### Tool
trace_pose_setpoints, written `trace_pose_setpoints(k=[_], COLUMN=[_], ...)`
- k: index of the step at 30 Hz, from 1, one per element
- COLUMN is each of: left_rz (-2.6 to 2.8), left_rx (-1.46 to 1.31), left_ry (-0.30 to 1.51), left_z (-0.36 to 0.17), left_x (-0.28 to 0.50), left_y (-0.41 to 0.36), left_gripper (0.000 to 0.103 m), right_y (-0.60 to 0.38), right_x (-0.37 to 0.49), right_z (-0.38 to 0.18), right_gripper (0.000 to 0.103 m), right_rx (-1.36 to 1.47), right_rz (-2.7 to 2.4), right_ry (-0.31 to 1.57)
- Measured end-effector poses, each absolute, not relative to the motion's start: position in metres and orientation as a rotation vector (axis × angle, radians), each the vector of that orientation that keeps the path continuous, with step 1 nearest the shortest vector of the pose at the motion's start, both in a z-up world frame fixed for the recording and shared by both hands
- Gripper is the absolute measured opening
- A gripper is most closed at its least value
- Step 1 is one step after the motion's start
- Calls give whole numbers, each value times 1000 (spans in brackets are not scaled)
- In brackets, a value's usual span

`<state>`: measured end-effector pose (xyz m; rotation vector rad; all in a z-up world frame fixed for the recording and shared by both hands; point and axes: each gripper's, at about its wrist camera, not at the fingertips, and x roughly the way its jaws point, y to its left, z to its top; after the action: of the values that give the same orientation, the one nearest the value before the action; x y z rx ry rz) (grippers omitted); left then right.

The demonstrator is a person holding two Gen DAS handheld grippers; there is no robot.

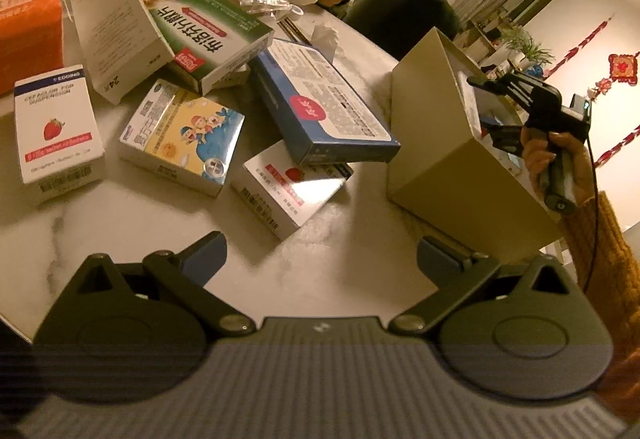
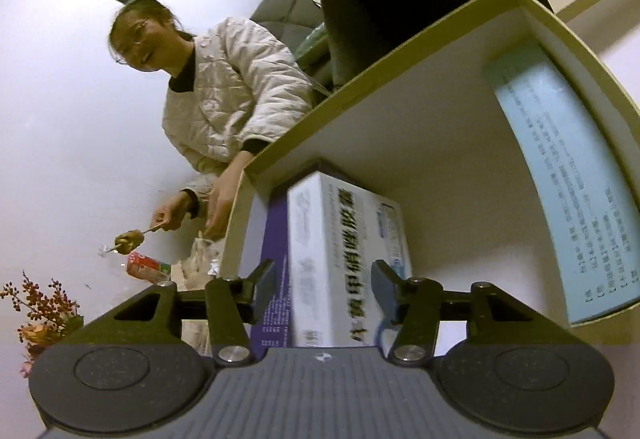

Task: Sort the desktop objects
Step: 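Set the white box upright beside the purple box and open the right gripper, then lift the right gripper out of the beige box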

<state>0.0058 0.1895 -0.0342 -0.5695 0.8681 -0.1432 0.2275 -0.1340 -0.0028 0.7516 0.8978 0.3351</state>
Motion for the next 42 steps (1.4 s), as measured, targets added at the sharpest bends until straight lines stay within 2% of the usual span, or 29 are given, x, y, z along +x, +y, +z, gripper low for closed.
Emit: trace_pose_setpoints(k=[8,20,22,24,34,42], left_rz=[-134,-130,-126,-125,-124,-113], left_rx=[-581,-591,-595,-598,-605,-608], left_ry=[869,875,878,880,893,893], left_z=[-36,-39,-40,-41,-45,-46], left_x=[6,4,4,4,6,7], left_y=[193,194,196,197,198,201], left_gripper=[103,103,103,103,103,103], right_y=[-117,-85,-75,-68,-53,-47], right_x=[218,207,207,206,198,211], right_z=[11,34,35,35,25,23], right_gripper=[57,56,53,43,26,25], right_rx=[645,284,195,83,-271,-338], right_rz=[383,515,528,539,571,574], right_ry=[947,1036,1048,1060,1037,1006])
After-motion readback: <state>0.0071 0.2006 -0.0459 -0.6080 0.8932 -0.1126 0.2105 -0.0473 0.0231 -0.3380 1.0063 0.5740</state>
